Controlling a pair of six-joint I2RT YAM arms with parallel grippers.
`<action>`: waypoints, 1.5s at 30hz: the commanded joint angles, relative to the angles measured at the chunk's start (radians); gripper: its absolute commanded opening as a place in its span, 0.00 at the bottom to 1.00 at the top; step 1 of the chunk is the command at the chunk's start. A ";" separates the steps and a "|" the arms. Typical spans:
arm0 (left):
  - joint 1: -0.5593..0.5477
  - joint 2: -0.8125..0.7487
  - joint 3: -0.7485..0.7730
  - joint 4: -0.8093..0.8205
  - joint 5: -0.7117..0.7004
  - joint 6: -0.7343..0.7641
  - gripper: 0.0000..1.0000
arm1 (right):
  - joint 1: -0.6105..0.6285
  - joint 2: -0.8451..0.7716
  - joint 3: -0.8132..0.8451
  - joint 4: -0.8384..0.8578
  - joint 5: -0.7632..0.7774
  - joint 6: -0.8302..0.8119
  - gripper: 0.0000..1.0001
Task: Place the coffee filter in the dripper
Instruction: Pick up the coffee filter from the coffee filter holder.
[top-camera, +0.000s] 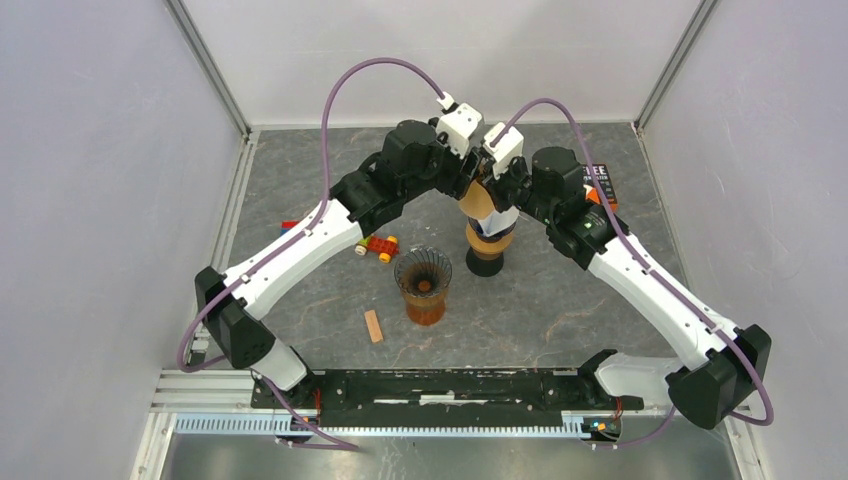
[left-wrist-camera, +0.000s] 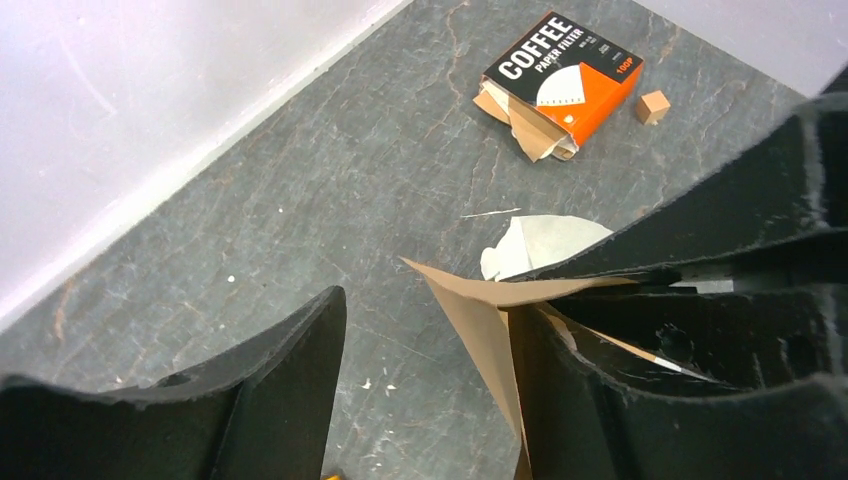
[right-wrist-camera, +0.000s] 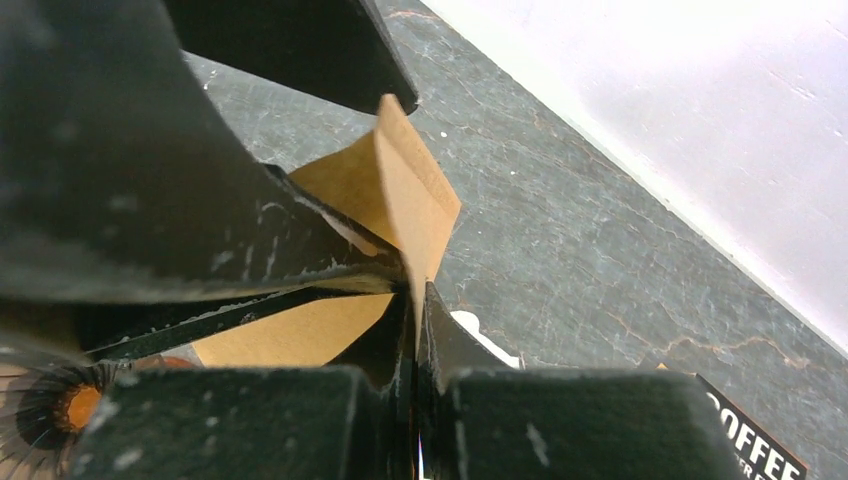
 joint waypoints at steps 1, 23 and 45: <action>-0.005 -0.072 -0.012 0.071 0.077 0.117 0.68 | 0.000 -0.035 -0.013 0.049 -0.057 -0.008 0.00; 0.008 -0.106 -0.030 -0.001 0.265 0.347 0.75 | -0.029 -0.077 -0.053 0.062 -0.200 -0.037 0.00; 0.048 -0.119 -0.021 -0.072 0.493 0.377 0.50 | -0.056 -0.091 -0.077 0.076 -0.282 -0.034 0.00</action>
